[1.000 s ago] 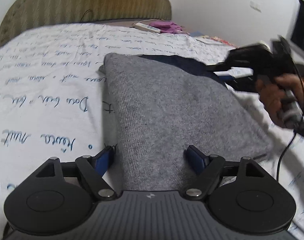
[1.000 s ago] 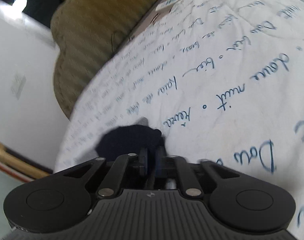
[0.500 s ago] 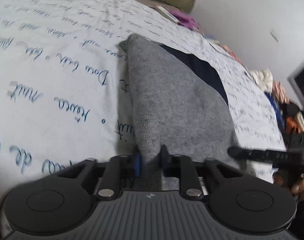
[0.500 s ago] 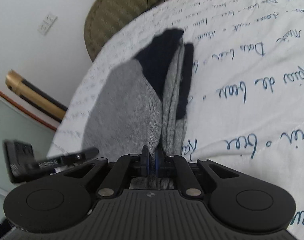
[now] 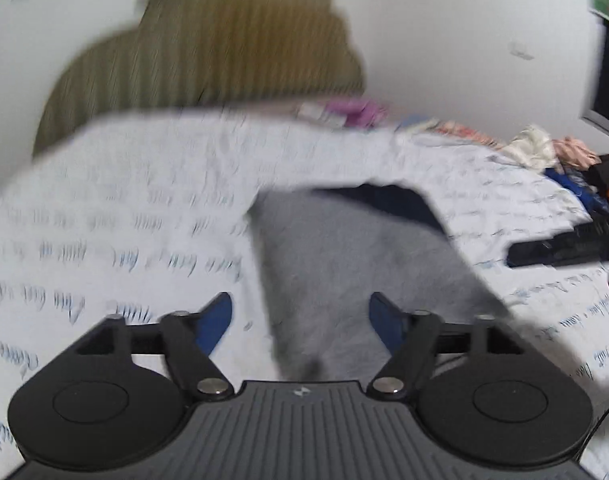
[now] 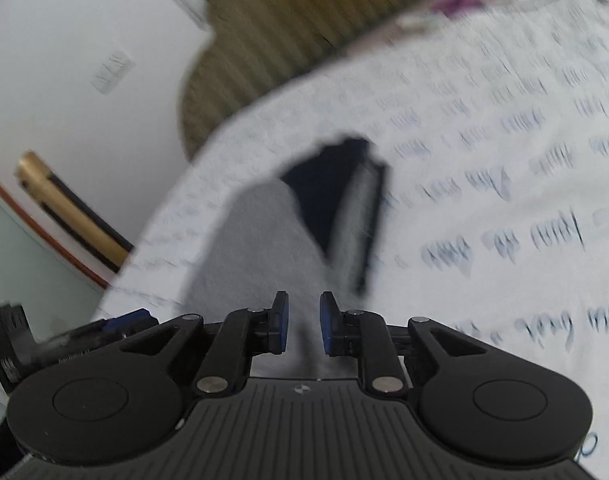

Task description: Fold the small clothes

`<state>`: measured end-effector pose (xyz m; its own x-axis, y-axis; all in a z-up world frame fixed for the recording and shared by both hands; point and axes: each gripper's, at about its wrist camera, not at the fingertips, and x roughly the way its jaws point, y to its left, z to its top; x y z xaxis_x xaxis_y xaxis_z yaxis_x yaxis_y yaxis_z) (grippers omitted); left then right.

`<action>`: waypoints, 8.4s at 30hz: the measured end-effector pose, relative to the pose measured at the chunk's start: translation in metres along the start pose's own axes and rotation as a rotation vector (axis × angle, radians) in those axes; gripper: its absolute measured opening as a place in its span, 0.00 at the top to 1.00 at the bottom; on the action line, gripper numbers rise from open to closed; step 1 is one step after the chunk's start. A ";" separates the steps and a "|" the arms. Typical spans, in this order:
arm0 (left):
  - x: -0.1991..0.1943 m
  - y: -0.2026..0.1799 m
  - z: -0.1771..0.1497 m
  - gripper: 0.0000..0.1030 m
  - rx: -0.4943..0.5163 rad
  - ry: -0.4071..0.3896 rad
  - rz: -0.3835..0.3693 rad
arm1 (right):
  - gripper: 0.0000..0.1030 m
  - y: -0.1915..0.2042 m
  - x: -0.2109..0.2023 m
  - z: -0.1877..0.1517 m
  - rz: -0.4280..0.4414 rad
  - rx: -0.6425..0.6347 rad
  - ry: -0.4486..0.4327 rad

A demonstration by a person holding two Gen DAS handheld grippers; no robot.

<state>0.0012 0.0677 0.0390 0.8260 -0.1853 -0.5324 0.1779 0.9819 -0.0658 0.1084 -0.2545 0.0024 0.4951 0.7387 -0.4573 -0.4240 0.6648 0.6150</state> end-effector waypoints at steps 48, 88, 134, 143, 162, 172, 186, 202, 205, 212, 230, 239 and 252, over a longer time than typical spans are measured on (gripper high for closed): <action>0.007 -0.005 -0.012 0.56 -0.179 0.137 0.062 | 0.70 -0.007 -0.002 -0.052 -0.138 0.099 0.009; 0.026 -0.035 -0.065 0.04 -0.067 0.133 0.189 | 0.01 0.059 0.052 -0.118 -0.650 -0.259 -0.068; 0.030 -0.035 -0.065 0.00 -0.057 0.148 0.177 | 0.01 0.054 0.048 -0.125 -0.680 -0.226 -0.112; 0.030 -0.035 -0.065 0.00 -0.057 0.148 0.176 | 0.01 0.054 0.048 -0.125 -0.681 -0.227 -0.112; 0.029 -0.035 -0.065 0.00 -0.058 0.148 0.176 | 0.01 0.054 0.048 -0.125 -0.680 -0.226 -0.112; 0.029 -0.035 -0.065 0.00 -0.058 0.148 0.176 | 0.01 0.054 0.047 -0.125 -0.681 -0.226 -0.112; 0.029 -0.034 -0.065 0.00 -0.060 0.147 0.173 | 0.01 0.054 0.048 -0.125 -0.681 -0.227 -0.112; 0.028 -0.034 -0.065 0.00 -0.063 0.145 0.169 | 0.01 0.054 0.048 -0.125 -0.680 -0.226 -0.112; 0.028 -0.035 -0.064 0.00 -0.063 0.144 0.169 | 0.01 0.054 0.048 -0.125 -0.680 -0.226 -0.112; 0.028 -0.035 -0.065 0.00 -0.063 0.144 0.170 | 0.01 0.054 0.047 -0.125 -0.680 -0.226 -0.113; 0.027 -0.034 -0.065 0.00 -0.063 0.145 0.170 | 0.01 0.054 0.047 -0.126 -0.680 -0.226 -0.113; 0.027 -0.034 -0.064 0.00 -0.063 0.145 0.170 | 0.01 0.054 0.047 -0.126 -0.680 -0.226 -0.113; 0.027 -0.034 -0.065 0.00 -0.063 0.144 0.169 | 0.01 0.054 0.047 -0.126 -0.681 -0.226 -0.113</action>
<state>-0.0174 0.0320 -0.0274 0.7554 -0.0143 -0.6551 0.0056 0.9999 -0.0155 0.0137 -0.1695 -0.0667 0.7754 0.1451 -0.6146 -0.1343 0.9889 0.0641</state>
